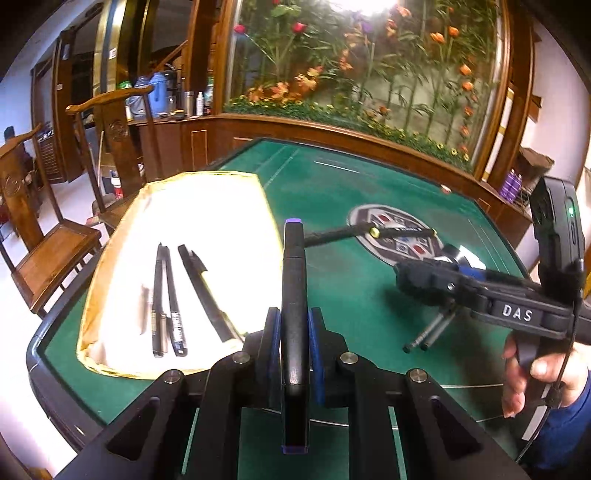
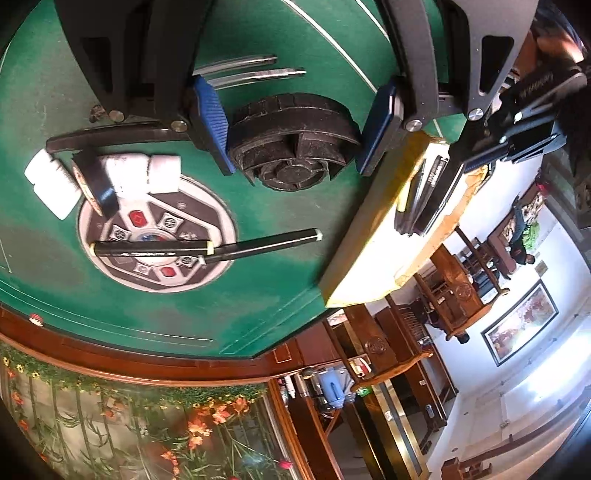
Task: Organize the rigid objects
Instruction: 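Carry the marker and black ring over the tray with both tools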
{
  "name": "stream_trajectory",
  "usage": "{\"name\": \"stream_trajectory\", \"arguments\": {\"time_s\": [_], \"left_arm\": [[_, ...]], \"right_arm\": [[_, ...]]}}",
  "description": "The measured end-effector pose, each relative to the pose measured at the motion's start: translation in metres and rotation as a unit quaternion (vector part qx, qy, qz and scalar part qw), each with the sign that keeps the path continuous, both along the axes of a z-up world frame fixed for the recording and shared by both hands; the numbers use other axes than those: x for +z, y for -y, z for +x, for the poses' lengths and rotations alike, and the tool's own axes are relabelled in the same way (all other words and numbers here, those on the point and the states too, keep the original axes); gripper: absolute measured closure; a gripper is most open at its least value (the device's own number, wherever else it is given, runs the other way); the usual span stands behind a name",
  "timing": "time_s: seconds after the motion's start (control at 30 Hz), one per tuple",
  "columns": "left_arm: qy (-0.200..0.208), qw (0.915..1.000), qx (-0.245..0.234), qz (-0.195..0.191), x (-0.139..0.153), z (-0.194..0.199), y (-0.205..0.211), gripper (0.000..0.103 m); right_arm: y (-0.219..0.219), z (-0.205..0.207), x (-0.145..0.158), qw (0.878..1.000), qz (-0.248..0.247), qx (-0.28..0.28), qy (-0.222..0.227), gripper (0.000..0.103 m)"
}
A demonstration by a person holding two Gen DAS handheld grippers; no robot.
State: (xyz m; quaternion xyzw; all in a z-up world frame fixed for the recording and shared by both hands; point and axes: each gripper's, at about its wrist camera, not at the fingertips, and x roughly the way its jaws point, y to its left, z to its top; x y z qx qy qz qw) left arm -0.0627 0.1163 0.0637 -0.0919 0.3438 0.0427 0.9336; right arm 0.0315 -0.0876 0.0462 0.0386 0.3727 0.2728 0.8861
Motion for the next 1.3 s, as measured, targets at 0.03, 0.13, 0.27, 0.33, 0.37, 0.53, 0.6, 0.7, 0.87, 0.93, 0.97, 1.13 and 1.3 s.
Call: {"name": "stream_trajectory", "arguments": {"time_s": [0.03,0.13,0.27,0.33,0.37,0.53,0.6,0.7,0.87,0.93,0.97,1.13,1.3], "left_arm": [[0.001,1.0000,0.004,0.000,0.000,-0.001,-0.005,0.089],[0.002,0.9999,0.013,-0.002,0.000,0.000,-0.019,0.089],[-0.003,0.9996,0.026,-0.009,-0.003,0.005,-0.040,0.089],[-0.007,0.9995,0.030,-0.006,-0.002,0.010,-0.050,0.089],[-0.005,0.9995,0.031,-0.004,-0.001,0.012,-0.053,0.089],[-0.012,0.9993,0.035,-0.003,0.001,0.031,-0.075,0.089],[-0.021,0.9988,0.042,-0.013,0.000,0.042,-0.086,0.089],[-0.030,0.9980,0.050,-0.025,-0.003,0.060,-0.101,0.089],[-0.062,0.9953,0.064,-0.036,-0.016,0.095,-0.119,0.089],[-0.071,0.9944,0.066,-0.042,-0.021,0.106,-0.125,0.089],[-0.077,0.9936,0.068,-0.046,-0.023,0.111,-0.128,0.089],[-0.096,0.9902,0.075,-0.068,-0.035,0.129,-0.142,0.089],[-0.101,0.9886,0.077,-0.081,-0.040,0.134,-0.150,0.089]], "right_arm": [[-0.003,0.001,0.001,1.000,0.001,0.003,-0.001,0.037],[-0.017,0.002,0.003,1.000,0.006,0.015,-0.010,0.037],[-0.045,0.009,0.015,0.999,0.012,0.035,-0.015,0.037],[-0.060,0.015,0.022,0.999,0.010,0.039,-0.011,0.037],[-0.070,0.019,0.025,0.999,0.008,0.044,-0.008,0.037],[-0.117,0.041,0.035,0.998,-0.006,0.054,-0.011,0.037],[-0.133,0.051,0.035,0.998,-0.009,0.057,-0.015,0.037],[-0.159,0.074,0.029,0.998,-0.019,0.058,-0.030,0.037],[-0.192,0.120,0.015,0.996,-0.037,0.048,-0.060,0.037],[-0.201,0.133,0.010,0.995,-0.037,0.045,-0.076,0.037],[-0.206,0.141,0.008,0.995,-0.038,0.045,-0.083,0.037],[-0.228,0.163,-0.002,0.993,-0.064,0.045,-0.091,0.038],[-0.244,0.174,-0.008,0.991,-0.092,0.041,-0.090,0.038]]}}
